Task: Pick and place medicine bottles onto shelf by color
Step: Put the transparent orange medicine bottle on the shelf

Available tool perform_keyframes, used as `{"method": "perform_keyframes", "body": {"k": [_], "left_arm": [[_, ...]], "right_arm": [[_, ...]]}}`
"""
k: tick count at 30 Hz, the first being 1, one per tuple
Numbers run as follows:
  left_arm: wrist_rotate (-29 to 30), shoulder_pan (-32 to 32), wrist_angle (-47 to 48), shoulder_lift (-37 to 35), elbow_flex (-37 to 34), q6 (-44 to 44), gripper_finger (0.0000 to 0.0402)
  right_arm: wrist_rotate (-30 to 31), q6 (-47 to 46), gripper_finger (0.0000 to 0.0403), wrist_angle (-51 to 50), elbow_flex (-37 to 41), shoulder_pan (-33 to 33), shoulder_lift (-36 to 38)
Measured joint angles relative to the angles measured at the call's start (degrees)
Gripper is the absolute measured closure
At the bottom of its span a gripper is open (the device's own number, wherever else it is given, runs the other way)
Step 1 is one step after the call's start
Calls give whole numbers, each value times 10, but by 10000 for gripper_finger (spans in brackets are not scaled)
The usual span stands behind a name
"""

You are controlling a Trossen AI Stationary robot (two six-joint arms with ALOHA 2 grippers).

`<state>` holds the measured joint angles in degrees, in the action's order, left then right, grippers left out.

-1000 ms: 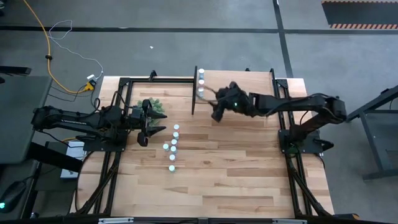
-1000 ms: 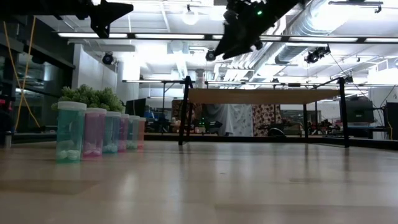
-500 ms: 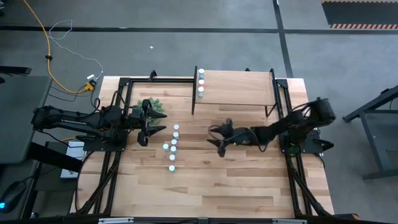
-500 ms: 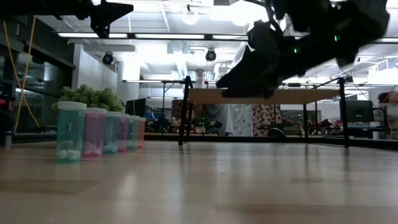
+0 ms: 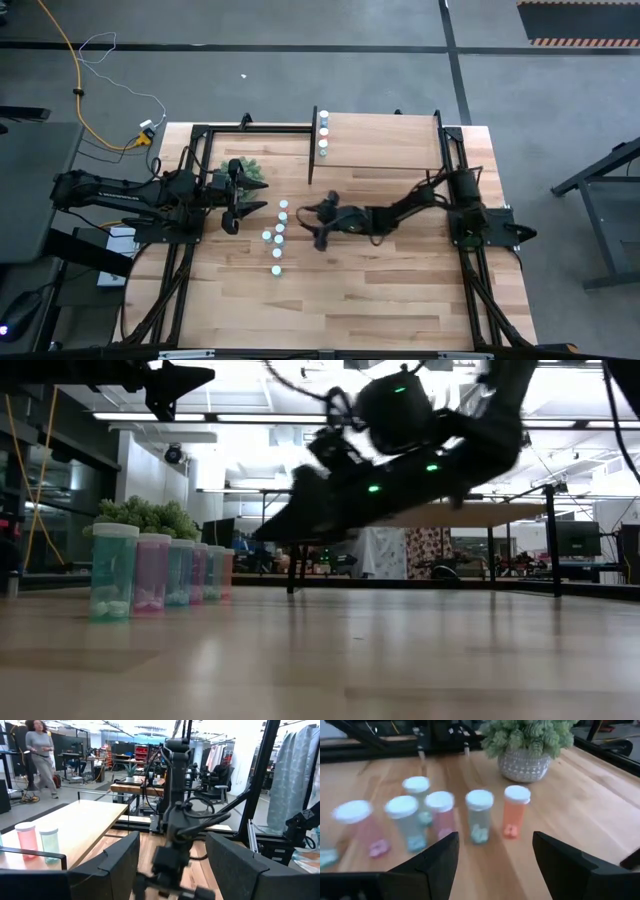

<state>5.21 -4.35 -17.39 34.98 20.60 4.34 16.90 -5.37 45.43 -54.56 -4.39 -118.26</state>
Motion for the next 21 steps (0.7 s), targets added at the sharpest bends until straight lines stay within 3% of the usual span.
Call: {"method": "perform_keyframes", "body": {"k": [7, 14, 21], "left_arm": [[0, 0, 0, 0, 0, 0, 186], [0, 0, 0, 0, 0, 0, 186], [0, 0, 0, 0, 0, 0, 186]], "right_arm": [[-65, 4, 158, -6, -75, 35, -41], [-69, 5, 158, -5, -87, 37, -48], [-20, -10, 158, 28, -88, 45, -52]]}}
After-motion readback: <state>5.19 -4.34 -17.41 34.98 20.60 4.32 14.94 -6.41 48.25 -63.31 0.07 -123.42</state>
